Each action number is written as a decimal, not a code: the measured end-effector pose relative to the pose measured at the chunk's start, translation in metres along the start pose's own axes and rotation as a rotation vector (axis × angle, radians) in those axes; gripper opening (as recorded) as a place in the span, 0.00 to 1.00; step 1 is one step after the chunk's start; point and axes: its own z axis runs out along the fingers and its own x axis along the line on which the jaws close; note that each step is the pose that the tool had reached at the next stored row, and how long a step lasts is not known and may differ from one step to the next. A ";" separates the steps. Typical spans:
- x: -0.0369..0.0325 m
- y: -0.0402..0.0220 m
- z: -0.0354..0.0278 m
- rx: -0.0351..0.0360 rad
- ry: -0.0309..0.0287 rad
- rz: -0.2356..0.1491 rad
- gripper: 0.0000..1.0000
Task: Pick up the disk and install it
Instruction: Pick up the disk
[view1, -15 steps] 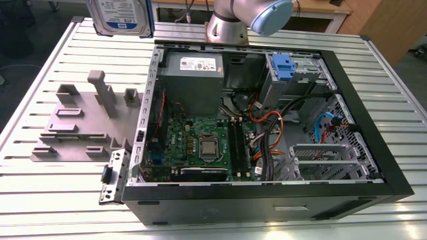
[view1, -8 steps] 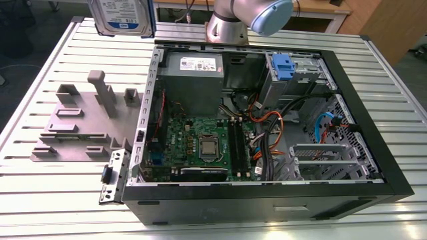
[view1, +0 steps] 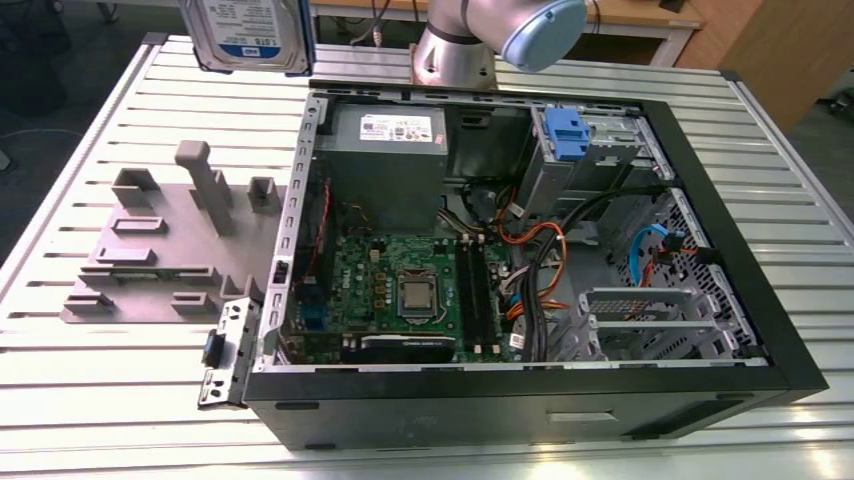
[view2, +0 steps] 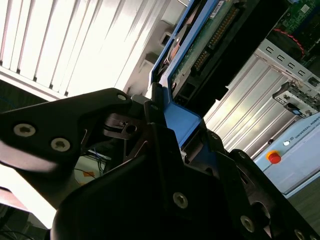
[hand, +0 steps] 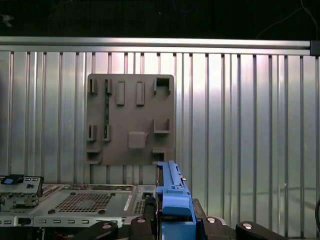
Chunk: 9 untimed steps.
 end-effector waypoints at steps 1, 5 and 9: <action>0.0000 -0.0004 0.0000 0.0001 0.0000 0.000 0.36; 0.0000 -0.0020 0.0000 0.0001 0.0000 0.000 0.36; 0.0000 -0.0036 0.0000 0.0000 0.0000 0.000 0.36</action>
